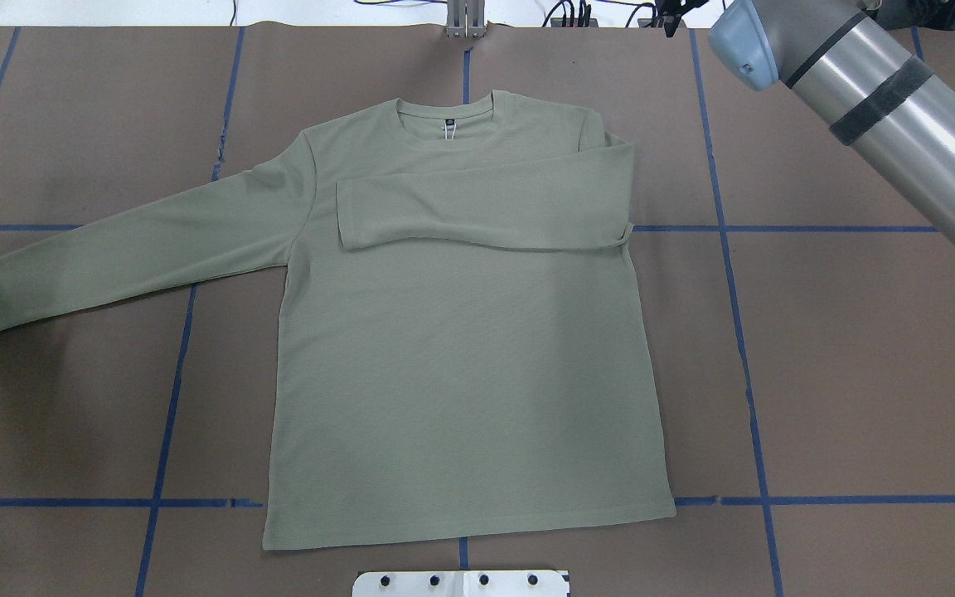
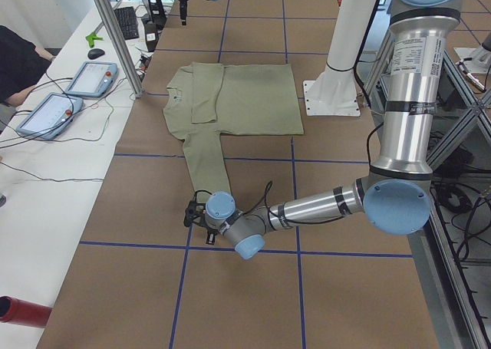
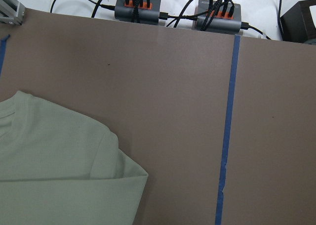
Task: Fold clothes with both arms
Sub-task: 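Move the left gripper to the other sleeve cuff and grasp it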
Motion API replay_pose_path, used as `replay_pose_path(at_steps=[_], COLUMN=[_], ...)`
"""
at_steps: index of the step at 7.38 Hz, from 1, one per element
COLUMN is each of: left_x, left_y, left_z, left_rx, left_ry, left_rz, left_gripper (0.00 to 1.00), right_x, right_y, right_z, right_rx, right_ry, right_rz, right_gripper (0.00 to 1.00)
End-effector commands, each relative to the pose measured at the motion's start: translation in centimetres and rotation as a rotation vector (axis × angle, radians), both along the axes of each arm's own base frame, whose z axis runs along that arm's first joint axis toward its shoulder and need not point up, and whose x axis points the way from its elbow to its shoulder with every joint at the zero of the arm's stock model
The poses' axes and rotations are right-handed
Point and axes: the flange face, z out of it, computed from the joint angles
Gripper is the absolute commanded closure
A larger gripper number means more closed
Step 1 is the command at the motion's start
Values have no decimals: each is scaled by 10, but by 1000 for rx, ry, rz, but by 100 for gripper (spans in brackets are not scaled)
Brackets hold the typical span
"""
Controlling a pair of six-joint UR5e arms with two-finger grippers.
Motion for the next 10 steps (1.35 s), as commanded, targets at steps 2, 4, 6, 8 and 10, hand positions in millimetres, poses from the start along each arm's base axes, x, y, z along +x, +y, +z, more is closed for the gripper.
replay_pose_path(at_steps=[2, 4, 6, 8, 10], left_x=[1, 1, 1, 6, 15], left_y=[0, 0, 0, -2, -22], left_z=[0, 0, -8, -42, -115], left_rx=[-1, -1, 29, 38, -5], left_ry=[0, -1, 14, 76, 57], left_rz=[2, 1, 2, 42, 40], left_gripper=[60, 100, 100, 100, 100], right_x=[0, 0, 0, 0, 2], right_y=[0, 2, 3, 3, 7], right_z=[4, 0, -1, 0, 9], right_rx=[-4, 3, 3, 1, -2], right_ry=[3, -1, -3, -2, 0], right_rz=[1, 0, 3, 3, -1], right_gripper=[0, 0, 0, 0, 0])
